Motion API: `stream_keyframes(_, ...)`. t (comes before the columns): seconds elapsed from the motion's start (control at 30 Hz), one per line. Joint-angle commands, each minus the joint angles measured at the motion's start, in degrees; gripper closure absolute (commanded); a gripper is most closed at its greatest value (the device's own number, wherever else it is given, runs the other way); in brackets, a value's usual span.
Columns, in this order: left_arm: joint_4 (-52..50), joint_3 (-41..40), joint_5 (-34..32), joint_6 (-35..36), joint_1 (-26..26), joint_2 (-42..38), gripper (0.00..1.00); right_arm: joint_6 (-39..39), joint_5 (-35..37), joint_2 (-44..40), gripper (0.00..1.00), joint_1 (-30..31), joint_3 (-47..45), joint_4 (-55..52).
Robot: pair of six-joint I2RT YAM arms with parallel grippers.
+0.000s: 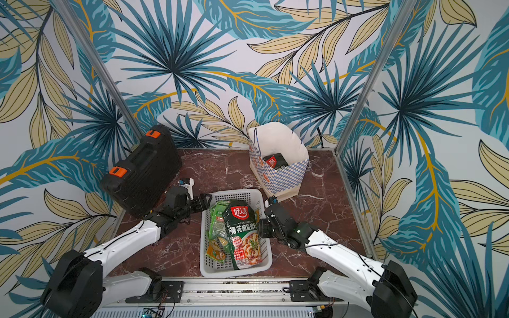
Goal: Place the condiment packets inside the bag
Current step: Adjust the storage box at the center of the board, then move the storage box to the center of the board.
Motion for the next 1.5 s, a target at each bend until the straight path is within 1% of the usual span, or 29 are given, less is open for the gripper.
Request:
stream_keyframes(0.0,-1.56,-1.14,-1.13,0.56,1.41,-2.41,0.22,2.89,1.08,4.4,0.51,1.15,3.31,9.84)
stream_keyframes(0.03,-1.8,-1.18,-1.42,0.77,1.68,-2.75,0.22,3.03,1.41,6.14,0.52,1.65,4.64,11.04)
stream_keyframes(0.1,-2.38,-1.19,-2.07,0.72,2.58,-3.06,0.22,3.03,2.6,9.91,0.59,2.33,7.23,12.53)
stream_keyframes(0.27,-5.83,-1.29,-3.46,0.65,6.38,-6.0,0.21,3.25,7.97,19.17,0.85,2.83,15.19,12.07)
stream_keyframes(0.3,-6.53,-1.48,-4.29,0.53,6.9,-7.12,0.21,3.18,9.55,20.69,0.89,4.32,16.66,11.55)
stream_keyframes(0.37,-7.45,-2.46,-6.7,0.03,7.77,-10.04,0.19,2.9,12.33,24.2,0.96,4.57,20.19,9.91)
stream_keyframes(0.47,-8.66,-3.85,-11.27,-0.26,8.09,-14.47,0.18,1.94,15.07,28.87,0.98,4.59,24.87,8.86)
stream_keyframes(0.5,-9.33,-3.99,-12.52,-0.27,8.07,-16.01,0.17,1.14,15.44,30.31,0.98,4.55,26.54,6.32)
stream_keyframes(0.57,-11.69,-4.09,-15.84,-0.42,8.12,-18.92,0.16,-0.56,15.86,31.66,0.94,4.6,29.53,3.23)
stream_keyframes(0.6,-12.79,-4.17,-17.22,-0.76,8.11,-20.11,0.16,-1.52,15.76,31.39,0.88,4.7,29.58,3.13)
stream_keyframes(0.67,-14.77,-4.64,-19.55,-2.21,8.11,-22.69,0.15,-4.05,14.56,29.87,0.7,4.91,29.01,2.12)
stream_keyframes(0.77,-14.66,-6.57,-18.44,-5.96,8.12,-25.49,0.1,-7.06,14.03,26.9,0.5,5.19,26.65,-0.23)
stream_keyframes(0.83,-13.58,-7.65,-15.41,-7.42,8.07,-26.2,0.08,-8.49,13.63,26.27,0.43,5.23,25.27,-1.59)
stream_keyframes(0.9,-12.88,-8.03,-13.71,-8.39,8.11,-25.7,0.08,-9.92,12.1,27.23,0.42,5.23,24.54,-2.42)
stream_keyframes(1.0,-12.87,-7.66,-13.51,-8.7,8.07,-24.44,0.07,-11.39,8.89,31.41,0.42,5.21,25.54,-3.01)
stream_keyframes(1.1,-12.1,-7.75,-13.36,-8.17,8.11,-24.24,0.07,-11.78,8.6,35.85,0.48,5.21,27.85,-3.01)
stream_keyframes(1.13,-11.93,-7.82,-13.41,-8.08,8.11,-24.32,0.07,-11.91,8.84,37.08,0.52,5.19,29.09,-3.1)
stream_keyframes(1.23,-11.73,-7.89,-13.77,-7.66,8.11,-24.43,0.06,-11.28,11.35,40.66,0.68,5.16,33.96,-5.0)
stream_keyframes(1.27,-11.7,-7.86,-13.9,-7.51,8.09,-24.6,0.06,-10.91,12.69,41.62,0.76,5.21,35.8,-5.81)
stream_keyframes(1.3,-11.71,-7.86,-14.13,-7.39,8.11,-24.68,0.06,-10.5,14.38,42.38,0.82,5.21,37.56,-6.6)
stream_keyframes(1.4,-12.06,-7.86,-15.04,-7.05,8.12,-25.37,0.06,-9.02,19.2,45.36,0.91,4.33,43.53,-9.91)
stream_keyframes(1.47,-12.32,-7.86,-15.94,-6.79,8.12,-26.12,0.06,-8.55,20.0,47.8,0.93,3.34,47.2,-10.72)
